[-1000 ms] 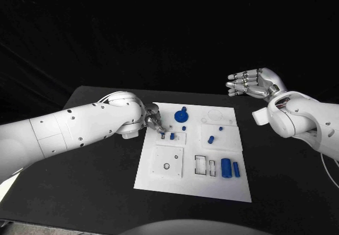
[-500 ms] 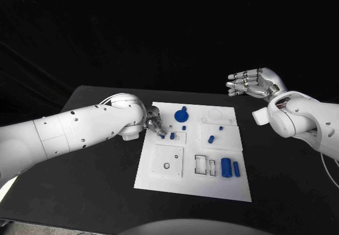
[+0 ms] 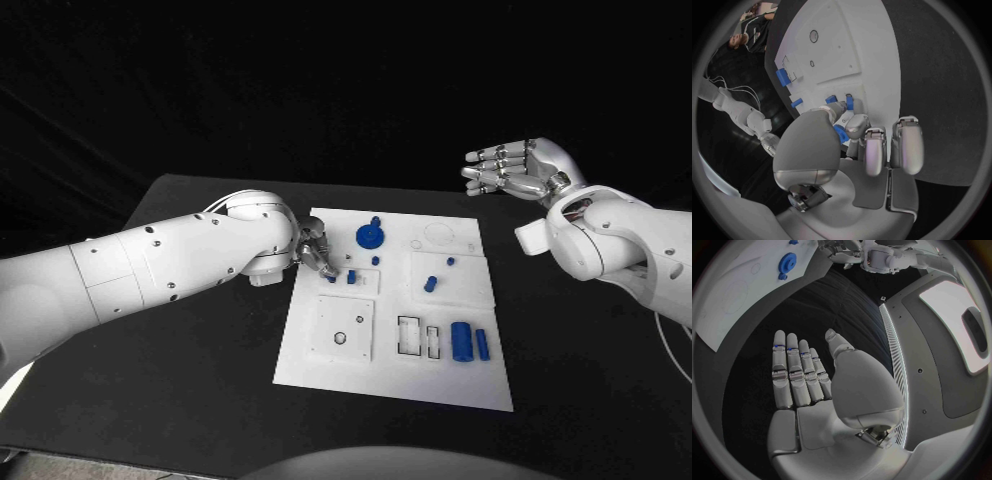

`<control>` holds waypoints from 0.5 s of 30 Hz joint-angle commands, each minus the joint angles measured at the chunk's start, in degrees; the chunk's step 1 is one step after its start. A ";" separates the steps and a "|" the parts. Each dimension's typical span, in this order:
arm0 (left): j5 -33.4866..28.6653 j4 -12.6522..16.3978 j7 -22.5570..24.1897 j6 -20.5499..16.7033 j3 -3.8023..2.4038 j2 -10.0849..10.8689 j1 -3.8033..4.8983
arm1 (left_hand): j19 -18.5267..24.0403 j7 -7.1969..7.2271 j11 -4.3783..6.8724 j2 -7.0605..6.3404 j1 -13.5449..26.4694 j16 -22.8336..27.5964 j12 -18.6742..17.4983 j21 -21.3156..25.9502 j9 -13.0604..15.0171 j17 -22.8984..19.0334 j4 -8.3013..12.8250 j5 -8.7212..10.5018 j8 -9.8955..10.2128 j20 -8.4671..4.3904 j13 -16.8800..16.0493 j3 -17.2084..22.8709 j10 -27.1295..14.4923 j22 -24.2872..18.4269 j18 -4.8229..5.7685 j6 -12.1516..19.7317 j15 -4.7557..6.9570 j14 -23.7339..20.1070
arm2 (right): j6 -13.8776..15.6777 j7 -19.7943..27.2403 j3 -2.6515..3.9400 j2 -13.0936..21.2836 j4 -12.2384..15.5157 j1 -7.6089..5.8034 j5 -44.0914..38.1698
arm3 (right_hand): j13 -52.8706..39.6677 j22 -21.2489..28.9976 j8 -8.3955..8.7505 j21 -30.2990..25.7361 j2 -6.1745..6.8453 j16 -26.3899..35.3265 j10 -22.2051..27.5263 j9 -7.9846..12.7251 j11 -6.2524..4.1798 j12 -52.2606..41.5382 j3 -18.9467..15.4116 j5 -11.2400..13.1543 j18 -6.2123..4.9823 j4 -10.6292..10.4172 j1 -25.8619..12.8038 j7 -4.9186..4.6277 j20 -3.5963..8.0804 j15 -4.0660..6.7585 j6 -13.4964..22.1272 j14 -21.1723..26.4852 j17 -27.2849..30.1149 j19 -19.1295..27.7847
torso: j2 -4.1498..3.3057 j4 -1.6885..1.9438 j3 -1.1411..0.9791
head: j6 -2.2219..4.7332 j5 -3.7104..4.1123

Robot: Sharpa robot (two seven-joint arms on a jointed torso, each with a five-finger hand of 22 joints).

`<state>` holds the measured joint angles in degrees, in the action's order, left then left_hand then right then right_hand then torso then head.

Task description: Assemble the parts on the task board

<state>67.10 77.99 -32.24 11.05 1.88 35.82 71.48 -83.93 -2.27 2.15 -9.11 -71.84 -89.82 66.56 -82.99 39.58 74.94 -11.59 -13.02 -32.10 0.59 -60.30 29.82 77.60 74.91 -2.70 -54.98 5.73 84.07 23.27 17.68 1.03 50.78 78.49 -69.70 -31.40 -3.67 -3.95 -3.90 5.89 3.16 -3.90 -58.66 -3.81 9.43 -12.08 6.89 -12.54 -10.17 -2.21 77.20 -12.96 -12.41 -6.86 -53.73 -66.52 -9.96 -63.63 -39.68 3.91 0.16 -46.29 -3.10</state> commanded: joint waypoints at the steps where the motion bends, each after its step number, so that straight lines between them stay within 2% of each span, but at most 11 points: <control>1: 0.52 0.07 -0.72 2.95 0.28 0.01 -0.45 | -3.19 0.28 0.06 0.03 -0.36 -0.18 0.25 -0.23 0.08 15.06 8.04 -0.15 -0.17 0.22 -0.11 8.29 0.38 7.19 0.67 -0.29 -0.39 5.93 | -0.83 0.25 0.01 0.00 0.04 0.05 -0.30 | 0.08 0.10 0.29 -0.19 -0.40 0.27 0.00 0.03 0.15 -0.18 0.04 -0.33 -0.38 0.23 -0.32 -0.28 -0.18 0.20 0.07 0.23 0.07 -0.11 | 0.02 0.09 0.04 | -0.08 0.01; 15: 0.52 0.24 -1.09 3.63 0.28 -0.03 -0.46 | -3.26 0.32 0.09 -0.28 -0.22 -0.18 0.58 -0.40 0.03 15.06 8.31 -0.13 -0.18 0.23 -0.50 8.49 0.65 7.39 0.72 -0.48 -0.39 5.93 | -0.87 0.30 0.01 -0.07 -0.16 0.09 -0.30 | 0.08 0.10 0.29 -0.19 -0.40 0.27 0.00 0.03 0.15 -0.18 0.04 -0.33 -0.38 0.23 -0.32 -0.28 -0.18 0.20 0.07 0.23 0.07 -0.11 | -0.03 0.01 0.02 | -0.19 -0.11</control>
<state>67.40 78.13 -32.39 12.26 1.85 35.90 71.45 -83.93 -2.15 2.36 -9.11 -71.82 -89.82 66.90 -83.02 39.59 74.93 -11.58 -12.95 -32.11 0.59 -60.73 29.84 77.81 74.90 -2.70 -55.29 5.73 84.07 23.23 17.67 1.03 50.77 78.32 -69.66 -31.41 -3.67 -3.95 -3.90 5.89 3.16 -3.90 -58.66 -3.81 9.43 -12.08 6.89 -12.54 -10.17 -2.21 77.20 -12.96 -12.41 -6.86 -53.73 -66.52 -9.96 -63.63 -39.67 3.96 0.19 -46.44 -3.20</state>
